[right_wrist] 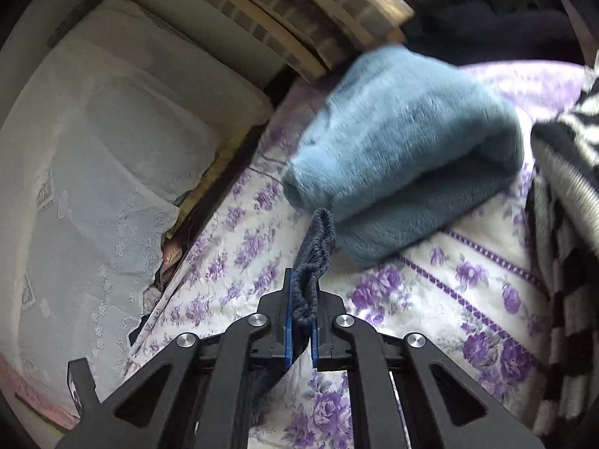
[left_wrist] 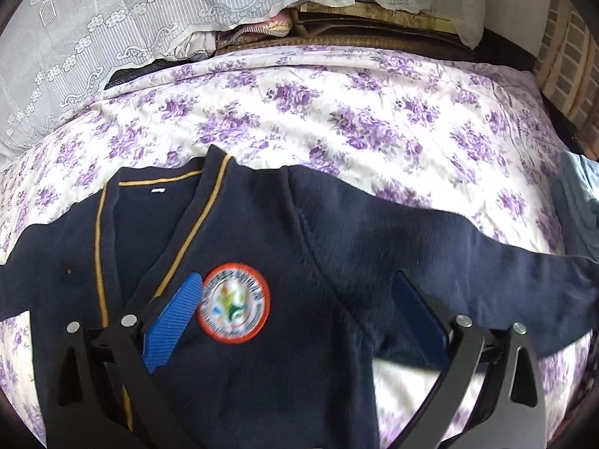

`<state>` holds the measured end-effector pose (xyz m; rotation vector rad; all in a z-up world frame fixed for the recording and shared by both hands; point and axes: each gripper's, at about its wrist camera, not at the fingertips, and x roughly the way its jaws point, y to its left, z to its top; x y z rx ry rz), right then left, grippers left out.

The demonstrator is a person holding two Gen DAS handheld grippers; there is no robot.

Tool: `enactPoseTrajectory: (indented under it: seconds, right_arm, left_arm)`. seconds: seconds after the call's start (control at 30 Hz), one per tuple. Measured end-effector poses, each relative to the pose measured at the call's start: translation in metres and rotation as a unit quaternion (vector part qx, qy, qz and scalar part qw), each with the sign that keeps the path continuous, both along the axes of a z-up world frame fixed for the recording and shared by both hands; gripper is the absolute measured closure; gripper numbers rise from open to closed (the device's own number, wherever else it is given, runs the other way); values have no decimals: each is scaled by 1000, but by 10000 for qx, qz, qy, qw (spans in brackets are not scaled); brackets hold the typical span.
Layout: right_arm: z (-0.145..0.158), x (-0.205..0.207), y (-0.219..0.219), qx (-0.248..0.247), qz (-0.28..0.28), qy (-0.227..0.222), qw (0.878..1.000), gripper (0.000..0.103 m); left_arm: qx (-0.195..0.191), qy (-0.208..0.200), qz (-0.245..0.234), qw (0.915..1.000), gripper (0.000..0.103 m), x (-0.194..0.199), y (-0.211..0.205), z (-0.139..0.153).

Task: Fold small clothes
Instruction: 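Grasp the cuff of the cardigan sleeve with the right gripper, then carry the sleeve cuff across the cardigan body with the right gripper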

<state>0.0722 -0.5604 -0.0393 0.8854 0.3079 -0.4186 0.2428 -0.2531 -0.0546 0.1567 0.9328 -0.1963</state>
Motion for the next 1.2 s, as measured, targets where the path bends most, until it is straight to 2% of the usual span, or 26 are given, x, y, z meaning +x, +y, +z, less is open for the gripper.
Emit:
enactPoseTrajectory:
  seconds: [0.07, 0.13, 0.17, 0.2, 0.27, 0.37, 0.43, 0.63, 0.73, 0.97, 1.2]
  right_arm:
    - [-10, -1, -7, 145, -92, 321, 9993, 96]
    - [-39, 8, -22, 785, -82, 741, 9941, 96]
    - [-46, 10, -25, 976, -94, 770, 9922, 96]
    - [-45, 9, -27, 985, -93, 737, 9924, 96]
    - [-39, 7, -21, 711, -113, 761, 9945, 96]
    - [-29, 2, -12, 389, -85, 647, 9971, 96]
    - [-20, 3, -5, 62, -30, 613, 9981, 96]
    - [8, 6, 20, -471, 390, 408, 9973, 96]
    - [25, 17, 43, -690, 724, 291, 9946, 96]
    - [58, 63, 97, -698, 1517, 23, 9860, 96]
    - [75, 112, 177, -867, 2365, -51, 9677, 96]
  left_arm:
    - [210, 91, -67, 9997, 4, 4, -8, -15]
    - [454, 287, -140, 9985, 4, 9, -14, -37]
    - [333, 151, -111, 9993, 4, 7, -12, -35]
    - [324, 208, -142, 9992, 4, 7, -11, -34]
    - [292, 300, -220, 9989, 5, 8, -8, -30]
    - [-83, 398, -201, 9990, 5, 4, 11, -19]
    - [-199, 445, -150, 9987, 5, 2, 25, -14]
    - [1, 429, 36, 9991, 5, 3, 60, -12]
    - [-120, 443, 34, 9989, 5, 5, 69, -9]
    - [-161, 321, -119, 9993, 5, 14, 65, -4]
    - [-679, 442, -110, 9966, 5, 30, 85, 2]
